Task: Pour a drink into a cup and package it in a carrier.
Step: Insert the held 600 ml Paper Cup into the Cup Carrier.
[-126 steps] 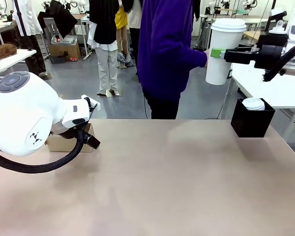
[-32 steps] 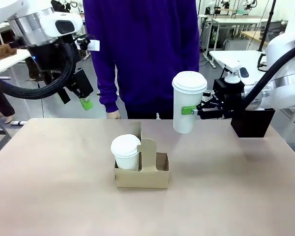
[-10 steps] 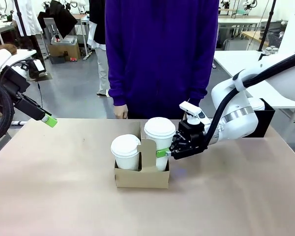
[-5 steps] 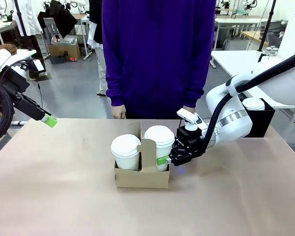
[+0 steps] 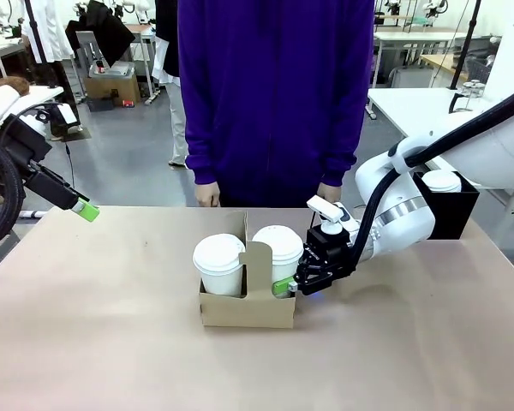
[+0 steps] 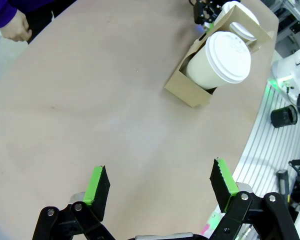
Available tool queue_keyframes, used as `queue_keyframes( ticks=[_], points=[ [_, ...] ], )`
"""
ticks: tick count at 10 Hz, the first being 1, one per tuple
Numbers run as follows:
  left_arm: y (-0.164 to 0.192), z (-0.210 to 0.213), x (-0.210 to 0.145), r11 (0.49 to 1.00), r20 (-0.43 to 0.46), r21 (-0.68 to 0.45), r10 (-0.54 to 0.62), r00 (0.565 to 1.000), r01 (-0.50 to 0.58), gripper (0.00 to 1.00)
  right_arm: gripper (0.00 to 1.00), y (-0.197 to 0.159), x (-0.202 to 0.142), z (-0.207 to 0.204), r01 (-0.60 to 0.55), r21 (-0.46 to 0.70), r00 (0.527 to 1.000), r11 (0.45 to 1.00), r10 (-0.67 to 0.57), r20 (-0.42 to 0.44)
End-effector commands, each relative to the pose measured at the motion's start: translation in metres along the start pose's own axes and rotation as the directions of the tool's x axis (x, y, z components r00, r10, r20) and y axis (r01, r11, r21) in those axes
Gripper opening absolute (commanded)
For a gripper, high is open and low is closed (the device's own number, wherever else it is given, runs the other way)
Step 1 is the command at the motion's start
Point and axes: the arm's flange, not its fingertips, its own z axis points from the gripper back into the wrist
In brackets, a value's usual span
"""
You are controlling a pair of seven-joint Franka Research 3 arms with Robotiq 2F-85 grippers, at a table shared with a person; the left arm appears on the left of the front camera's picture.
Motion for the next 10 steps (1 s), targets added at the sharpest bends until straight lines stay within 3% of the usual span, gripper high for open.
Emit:
queue_keyframes(
  ticks=[1,8,10],
  points=[
    [0.000,-0.001,0.000,1.000,0.013,-0.011,-0.007,1.000,0.007,1.00,1.00,0.000,0.007,0.009,-0.054,0.000,0.998,0.999,0.054,-0.038],
    [0.000,-0.001,0.000,1.000,0.013,-0.011,-0.007,1.000,0.007,1.00,1.00,0.012,0.038,0.080,-0.053,-0.099,0.992,0.994,0.042,-0.115],
    [0.000,-0.001,0.000,1.000,0.013,-0.011,-0.007,1.000,0.007,1.00,1.00,0.038,0.063,0.120,0.033,-0.247,0.976,0.968,-0.085,-0.202]
  ],
)
